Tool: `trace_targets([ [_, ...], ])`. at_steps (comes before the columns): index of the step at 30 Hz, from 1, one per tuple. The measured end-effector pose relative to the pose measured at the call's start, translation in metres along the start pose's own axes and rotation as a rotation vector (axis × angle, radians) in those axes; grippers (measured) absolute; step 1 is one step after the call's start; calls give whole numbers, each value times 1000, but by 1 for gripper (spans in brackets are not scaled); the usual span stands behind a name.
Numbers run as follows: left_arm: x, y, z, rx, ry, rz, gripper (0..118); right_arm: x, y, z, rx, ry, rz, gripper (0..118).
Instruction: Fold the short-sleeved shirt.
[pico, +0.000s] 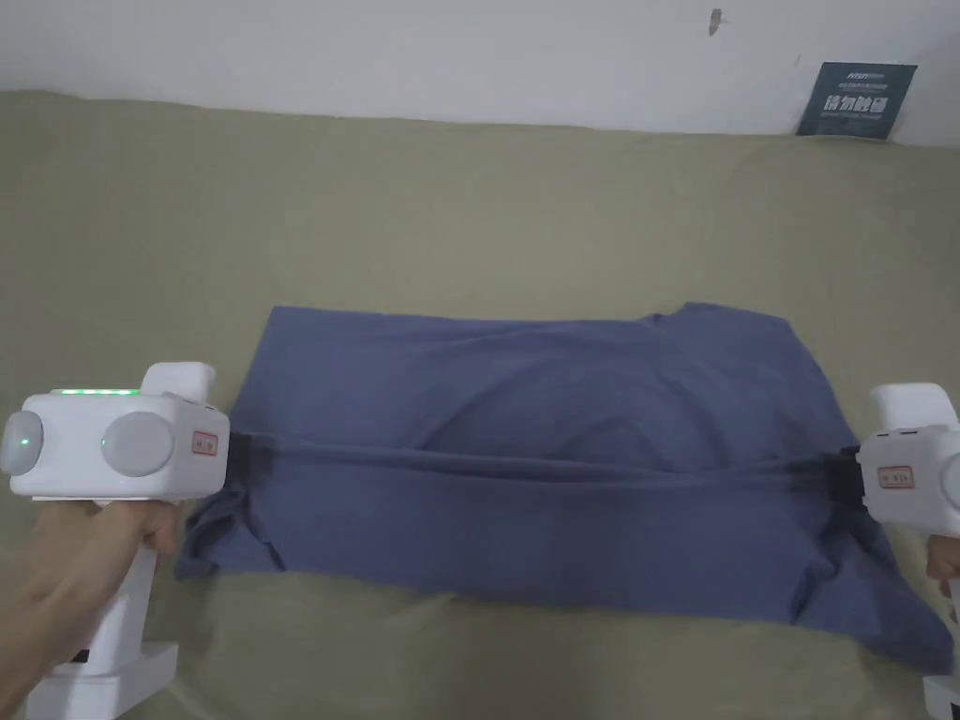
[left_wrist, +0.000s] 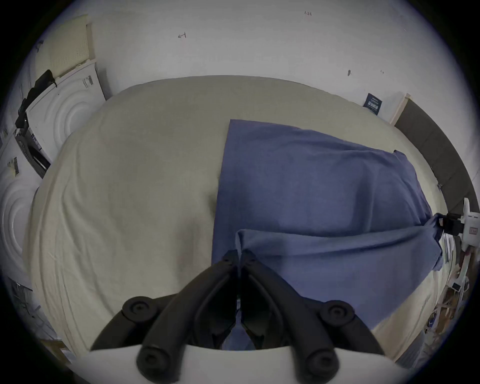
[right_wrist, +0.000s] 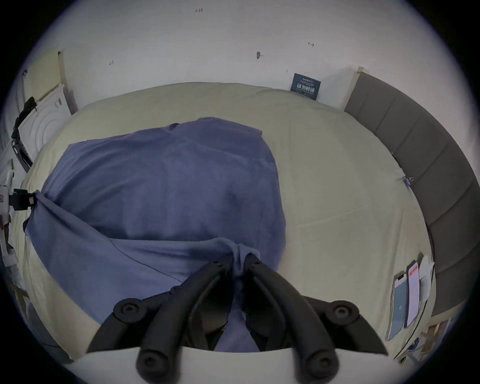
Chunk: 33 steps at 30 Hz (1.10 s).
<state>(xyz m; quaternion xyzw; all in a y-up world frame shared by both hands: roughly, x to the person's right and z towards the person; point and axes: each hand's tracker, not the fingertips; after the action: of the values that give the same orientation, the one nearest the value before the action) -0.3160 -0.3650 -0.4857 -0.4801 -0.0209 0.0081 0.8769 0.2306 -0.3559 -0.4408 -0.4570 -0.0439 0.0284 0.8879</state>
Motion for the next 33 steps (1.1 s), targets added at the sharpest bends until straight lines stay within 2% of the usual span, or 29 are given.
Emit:
trace_targets([
  [3,3,-9,5,3,12,-32,1,1,-9,4,0,14,16,11],
  [6,-2,-14,9,11,-5,-9,1,1,-18,6,2,4,39,11],
  [7,-2,-15,8,10,-6,-8,3,3,-20,6,6,10,34,17],
  [8,-4,-14,8,9,-4,-8,17,3,-21,5,12,15,22,39],
  [9,-4,-15,8,13,-1,-3,51,3,-22,5,21,18,5,76],
  [10,-5,-16,9,26,-8,11,108,5,-24,6,33,8,-22,118],
  [11,-5,-17,12,28,1,23,108,7,-27,7,28,13,-50,118],
  [12,-7,-17,13,30,-1,33,117,9,-29,8,23,16,-64,117],
  [13,-8,-19,18,45,-8,51,118,9,-29,23,127,-10,-88,111],
  [14,-6,-19,31,99,-25,61,114,7,-35,31,94,9,-97,104],
  [17,-9,-26,47,93,5,47,104,14,-39,49,130,21,-139,103],
  [18,-9,-30,54,109,17,31,95,14,-42,55,131,20,-141,98],
  [19,-8,-34,61,116,43,13,69,14,-48,63,144,19,-148,77],
  [21,-13,-49,65,132,62,6,0,13,-63,73,166,20,-151,17],
  [22,-15,-54,67,136,72,24,0,11,-69,76,179,16,-152,12],
  [23,-18,-58,69,110,20,36,0,10,-74,80,178,16,-147,12],
  [25,-19,-65,73,84,-23,64,0,9,-82,83,167,24,-127,12],
  [26,-18,-68,74,91,-14,55,9,7,-86,84,164,19,-116,12],
  [27,-16,-70,74,88,-6,52,40,7,-88,84,162,19,-114,12],
  [28,-12,-69,70,80,14,40,101,7,-91,85,159,22,-117,12],
  [29,-11,-70,65,70,19,38,118,8,-93,85,155,30,-123,12],
  [31,-7,-70,64,92,0,53,109,8,-96,84,139,35,-125,12],
  [33,-8,-67,57,50,11,43,109,8,-99,82,131,34,-121,12],
])
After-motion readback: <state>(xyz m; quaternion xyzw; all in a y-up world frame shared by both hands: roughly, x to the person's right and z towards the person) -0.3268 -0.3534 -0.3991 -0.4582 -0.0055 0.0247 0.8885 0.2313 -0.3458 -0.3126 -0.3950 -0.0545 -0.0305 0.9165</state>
